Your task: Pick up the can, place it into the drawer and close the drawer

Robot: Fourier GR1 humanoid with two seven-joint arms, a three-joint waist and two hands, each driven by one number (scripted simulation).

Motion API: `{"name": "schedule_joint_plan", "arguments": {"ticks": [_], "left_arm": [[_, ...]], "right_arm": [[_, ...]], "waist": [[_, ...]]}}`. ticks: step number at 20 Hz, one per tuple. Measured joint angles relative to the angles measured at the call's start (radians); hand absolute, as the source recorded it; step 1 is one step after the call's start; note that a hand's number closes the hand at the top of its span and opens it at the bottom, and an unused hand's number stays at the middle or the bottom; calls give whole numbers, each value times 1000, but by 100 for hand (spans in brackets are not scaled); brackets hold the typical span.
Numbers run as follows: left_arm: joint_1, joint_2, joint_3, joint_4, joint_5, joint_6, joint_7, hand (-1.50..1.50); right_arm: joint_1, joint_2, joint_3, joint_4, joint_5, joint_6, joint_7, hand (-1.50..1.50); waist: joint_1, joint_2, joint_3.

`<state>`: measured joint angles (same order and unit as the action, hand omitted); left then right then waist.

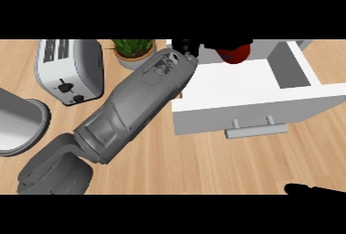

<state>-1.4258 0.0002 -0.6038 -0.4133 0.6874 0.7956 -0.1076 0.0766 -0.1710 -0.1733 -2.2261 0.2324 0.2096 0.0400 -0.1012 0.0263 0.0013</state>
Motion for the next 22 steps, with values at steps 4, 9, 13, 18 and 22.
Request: {"name": "schedule_joint_plan", "arguments": {"ticks": [4,9,13,18,22], "left_arm": [[-19,0,9,3,16,15,-15,-150],[-29,0,-1,-8,25,38,-14,-150],[-20,0,-6,-23,25,38,-7,-150],[-16,5,-11,-62,9,54,24,-150],[-3,47,-9,-111,-18,54,72,-150]], "right_arm": [[-17,-31,41,9,136,-14,-23,-150],[-60,-69,112,76,336,-46,-40,-150],[-88,-82,188,160,501,-87,-51,-150],[-124,-69,261,329,687,-172,-64,-150],[-161,-46,276,444,767,-243,-69,-150]], "waist": [[21,-4,0],[46,-9,0],[69,-14,-1],[98,-21,-1],[110,-26,-1]]}}
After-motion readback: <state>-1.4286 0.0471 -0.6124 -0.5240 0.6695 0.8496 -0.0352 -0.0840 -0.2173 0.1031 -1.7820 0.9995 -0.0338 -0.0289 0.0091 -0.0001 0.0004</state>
